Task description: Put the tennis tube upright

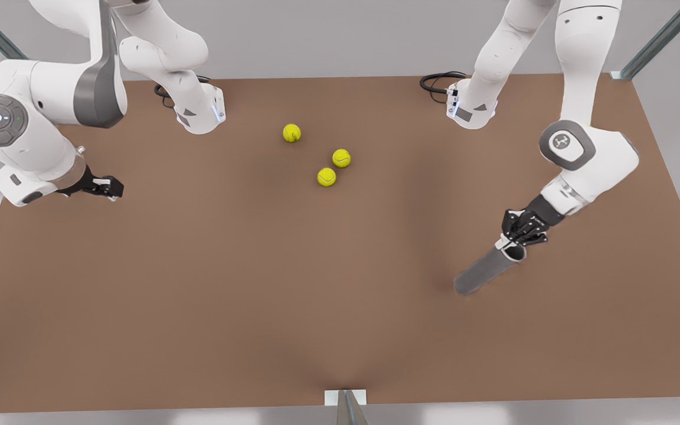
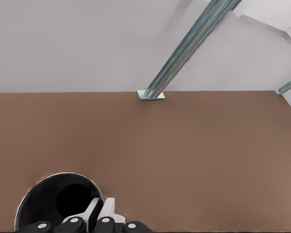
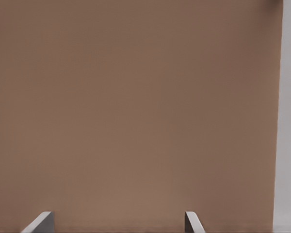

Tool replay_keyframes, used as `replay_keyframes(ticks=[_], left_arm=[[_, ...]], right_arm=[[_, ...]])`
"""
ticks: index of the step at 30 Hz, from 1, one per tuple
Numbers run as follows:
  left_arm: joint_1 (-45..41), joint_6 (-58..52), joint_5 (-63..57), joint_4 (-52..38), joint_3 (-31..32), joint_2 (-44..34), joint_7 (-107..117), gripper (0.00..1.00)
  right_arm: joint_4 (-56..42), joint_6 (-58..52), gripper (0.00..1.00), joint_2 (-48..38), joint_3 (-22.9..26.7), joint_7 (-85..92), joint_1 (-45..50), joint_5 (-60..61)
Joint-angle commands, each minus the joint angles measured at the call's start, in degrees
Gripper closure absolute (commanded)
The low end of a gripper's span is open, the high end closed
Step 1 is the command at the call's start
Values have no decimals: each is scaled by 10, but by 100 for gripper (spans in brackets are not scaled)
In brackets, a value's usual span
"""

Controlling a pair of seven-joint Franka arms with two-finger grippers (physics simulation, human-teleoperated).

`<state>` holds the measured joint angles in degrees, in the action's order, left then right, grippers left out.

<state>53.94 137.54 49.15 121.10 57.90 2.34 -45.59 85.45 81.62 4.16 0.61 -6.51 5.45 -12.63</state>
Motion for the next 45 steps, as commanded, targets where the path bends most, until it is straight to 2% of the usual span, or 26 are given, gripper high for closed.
replay_keyframes(ticks=[1, 7, 21, 39, 41, 45], left_arm=[[-9, -167, -68, -2, 1, -15, 144, 79], [-8, -198, -189, -17, 1, -23, 205, 79], [-9, -205, -207, -28, 2, -55, 252, 79], [-18, -145, -228, -25, 8, -52, 270, 79], [-20, -128, -228, -21, 9, -52, 270, 79], [-21, -122, -239, -15, 10, -49, 270, 79]], right_arm=[[0, -14, 0, 1, 0, 1, 1, -3], [0, -14, 0, 22, 1, 4, -1, -3], [0, -13, 0, 31, 1, 3, -1, -3], [0, -9, 0, 47, 2, 4, -1, -7], [-4, -8, 0, 69, 2, 5, 0, -29], [-4, -9, 0, 73, 5, 55, -4, -30]])
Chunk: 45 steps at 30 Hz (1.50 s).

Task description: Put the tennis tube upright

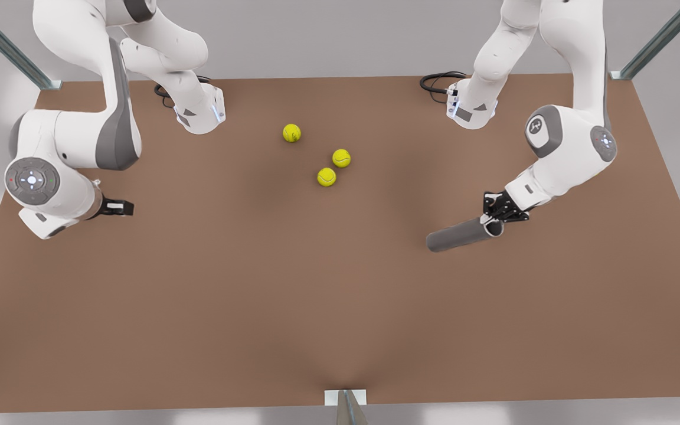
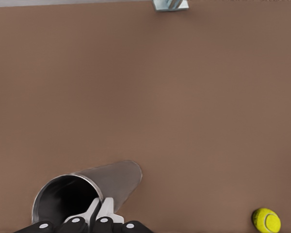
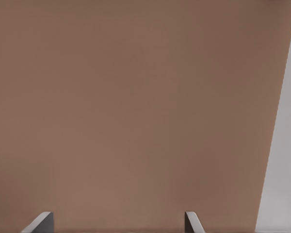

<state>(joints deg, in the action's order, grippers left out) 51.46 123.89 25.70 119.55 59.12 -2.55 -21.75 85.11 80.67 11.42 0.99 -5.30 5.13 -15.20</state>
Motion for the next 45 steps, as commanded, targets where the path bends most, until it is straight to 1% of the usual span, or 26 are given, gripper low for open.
replay_keyframes(ticks=[1, 9, 11, 14, 18, 34, 35, 36, 37, 38, 39, 45], left_arm=[[3, 18, -5, 4, -2, 0, 36, 79], [0, 25, -5, 9, -1, 2, 41, 79], [-1, 33, -6, 11, -1, 3, 41, 79], [0, 59, -45, 15, -1, 24, 41, 79], [0, 87, -52, 26, -1, 27, 43, 79], [-12, 89, -52, 33, -1, 27, 65, 79], [-13, 95, -52, 38, -1, 26, 65, 74], [-14, 96, -53, 38, -1, 27, 65, 59], [-14, 99, -53, 39, -1, 27, 65, 31], [-14, 99, -53, 40, -1, 27, 65, 11], [-14, 99, -53, 40, -1, 27, 65, 4], [-14, 99, -52, 43, -1, 27, 66, 3]], right_arm=[[0, 0, 0, 0, 1, 43, -2, -4], [-7, -2, 0, 1, 1, 48, -1, -3], [-18, -2, 0, 19, 0, 47, -2, 3], [-19, -2, 0, 19, 1, 47, -1, 1], [-19, -4, 0, 19, 0, 47, -1, -2], [-20, -4, 0, 19, 0, 48, -1, 0], [-19, -4, 0, 20, 0, 48, -1, -3], [-19, -4, 0, 20, 0, 50, -1, -3], [-20, -4, 0, 23, 0, 50, -1, -4], [-20, -4, 0, 23, 0, 50, -1, -4], [-20, -4, 0, 23, 0, 50, -1, -4], [-21, -4, 0, 23, 0, 50, -1, -4]])
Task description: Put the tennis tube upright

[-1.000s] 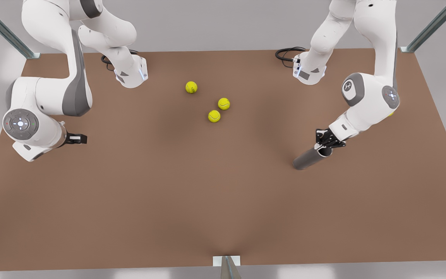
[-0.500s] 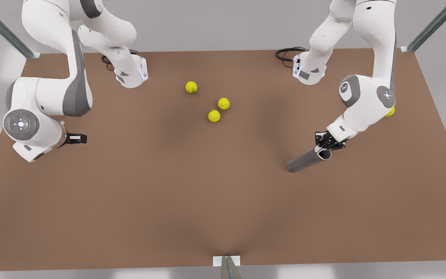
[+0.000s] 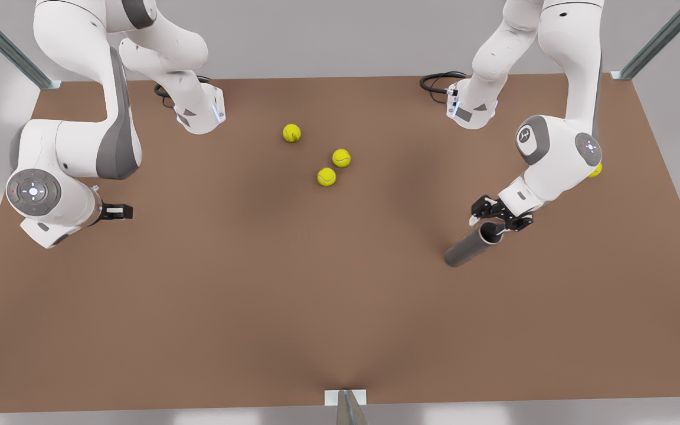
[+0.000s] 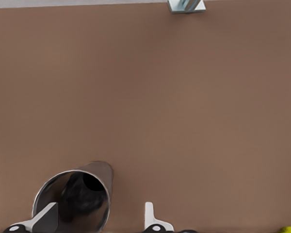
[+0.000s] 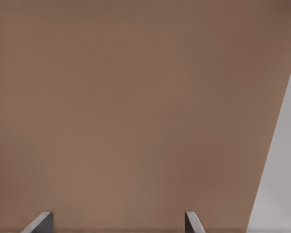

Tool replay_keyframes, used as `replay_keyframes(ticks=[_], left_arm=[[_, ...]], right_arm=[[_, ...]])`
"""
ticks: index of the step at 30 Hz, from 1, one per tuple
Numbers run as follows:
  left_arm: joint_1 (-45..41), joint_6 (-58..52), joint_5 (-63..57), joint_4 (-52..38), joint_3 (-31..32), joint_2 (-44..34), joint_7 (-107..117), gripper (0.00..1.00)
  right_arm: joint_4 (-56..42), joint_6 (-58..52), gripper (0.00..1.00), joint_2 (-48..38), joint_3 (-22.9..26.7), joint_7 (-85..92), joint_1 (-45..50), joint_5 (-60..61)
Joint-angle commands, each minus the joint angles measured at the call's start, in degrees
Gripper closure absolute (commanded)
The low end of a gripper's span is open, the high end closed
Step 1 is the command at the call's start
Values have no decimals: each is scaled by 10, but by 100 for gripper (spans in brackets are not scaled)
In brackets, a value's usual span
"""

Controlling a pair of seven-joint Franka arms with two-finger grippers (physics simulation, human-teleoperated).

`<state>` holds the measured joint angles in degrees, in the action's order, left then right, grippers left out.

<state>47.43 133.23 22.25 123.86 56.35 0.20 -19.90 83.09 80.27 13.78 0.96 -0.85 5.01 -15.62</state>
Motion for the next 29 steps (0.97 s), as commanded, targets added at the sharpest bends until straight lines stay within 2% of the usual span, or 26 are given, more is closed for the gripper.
replay_keyframes(ticks=[1, 6, 8, 9, 11, 13, 15, 16, 17, 18, 19, 20, 21, 23, 29], left_arm=[[27, 5, -18, 0, 27, 0, 48, 3], [29, -3, -16, -1, 27, 0, 63, 1], [37, -48, -17, -20, 23, -3, 67, 0], [63, -150, -39, -80, 12, -3, 68, 0], [72, -359, -146, -217, 16, 1, 233, 0], [76, -454, -164, -274, 14, 1, 239, 0], [60, -487, -197, -295, 13, 2, 252, 0], [1, -512, -197, -317, -33, -4, 250, 0], [-98, -535, -188, -343, -144, 0, 247, 0], [-305, -549, -165, -353, -372, 0, 180, 0], [-349, -554, -182, -369, -416, 7, 154, 0], [-354, -593, -214, -447, -400, 65, 153, 0], [-358, -619, -244, -484, -376, 93, 152, 0], [-596, -623, -261, -484, -607, 89, 90, 0], [-594, -597, -248, -487, -586, 110, 135, 0]], right_arm=[[0, 0, 0, -1, 0, 6, 0, 1], [0, 0, 0, 0, 0, 6, 0, 1], [0, 0, 0, 0, 0, 6, 0, 0], [0, 0, 0, 0, 0, 6, 1, 0], [-2, 0, 0, 0, 0, 6, 2, 0], [-12, 0, 0, 0, 0, 5, 2, 2], [-13, 0, 0, -1, -4, 3, 5, 9], [-18, 0, 0, -2, -4, 2, 6, 12], [-22, 0, 0, -3, -4, 1, 7, 22], [-27, 0, 0, -5, -4, 3, 7, 24], [-28, 0, 0, -5, -5, 2, 6, 27], [-43, 0, 0, -5, -4, 4, 6, 50], [-45, 0, 0, -5, -6, 4, 7, 56], [-66, 0, 0, -7, -10, 1, 11, 74], [-74, 0, 0, -12, -9, 5, 10, 102]])
